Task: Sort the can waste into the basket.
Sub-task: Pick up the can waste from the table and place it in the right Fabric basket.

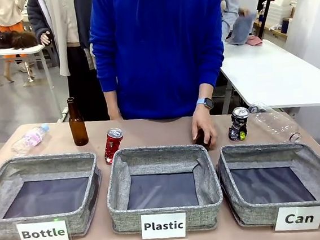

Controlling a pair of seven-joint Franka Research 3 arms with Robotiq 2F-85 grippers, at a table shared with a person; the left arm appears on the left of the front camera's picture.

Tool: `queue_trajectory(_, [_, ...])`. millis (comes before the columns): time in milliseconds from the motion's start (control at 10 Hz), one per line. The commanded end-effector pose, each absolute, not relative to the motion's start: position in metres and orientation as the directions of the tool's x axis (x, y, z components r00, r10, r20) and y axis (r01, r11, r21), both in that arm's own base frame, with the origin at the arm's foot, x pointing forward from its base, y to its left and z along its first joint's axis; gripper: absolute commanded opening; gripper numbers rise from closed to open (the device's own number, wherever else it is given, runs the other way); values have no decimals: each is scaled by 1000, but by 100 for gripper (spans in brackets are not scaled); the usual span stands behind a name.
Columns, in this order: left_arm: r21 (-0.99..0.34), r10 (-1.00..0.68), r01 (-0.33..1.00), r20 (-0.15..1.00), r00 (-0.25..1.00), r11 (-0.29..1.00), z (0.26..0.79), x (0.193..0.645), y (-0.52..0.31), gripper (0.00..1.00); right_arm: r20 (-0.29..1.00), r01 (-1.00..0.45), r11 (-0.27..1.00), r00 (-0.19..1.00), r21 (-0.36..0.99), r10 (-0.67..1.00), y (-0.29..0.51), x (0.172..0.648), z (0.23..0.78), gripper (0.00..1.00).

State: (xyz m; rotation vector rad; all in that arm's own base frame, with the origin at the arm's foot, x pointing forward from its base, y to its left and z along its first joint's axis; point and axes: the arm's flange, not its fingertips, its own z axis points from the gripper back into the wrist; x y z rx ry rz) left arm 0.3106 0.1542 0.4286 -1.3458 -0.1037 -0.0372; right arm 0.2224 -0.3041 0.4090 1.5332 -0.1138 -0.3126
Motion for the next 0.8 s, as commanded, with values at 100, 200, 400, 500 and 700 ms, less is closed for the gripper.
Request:
queue_trajectory(100, [-972,27,106,114,993,210,429,310,156,100,-109,112,-5,959,994,-263,-304,221,409,100])
queue_trajectory(200, [-972,27,106,114,993,210,429,310,156,100,-122,129,7,955,992,-269,-304,223,409,100])
queue_trajectory(400, [-972,27,106,114,993,210,429,310,156,100,-122,129,8,956,992,-268,-304,223,409,100])
queue_trajectory(500, [-971,33,87,96,995,223,429,311,154,100,-122,129,8,956,992,-268,-304,223,409,100])
queue_trajectory(700, [-886,-33,280,289,957,370,473,338,86,100,-122,129,8,956,992,-268,-304,223,409,100])
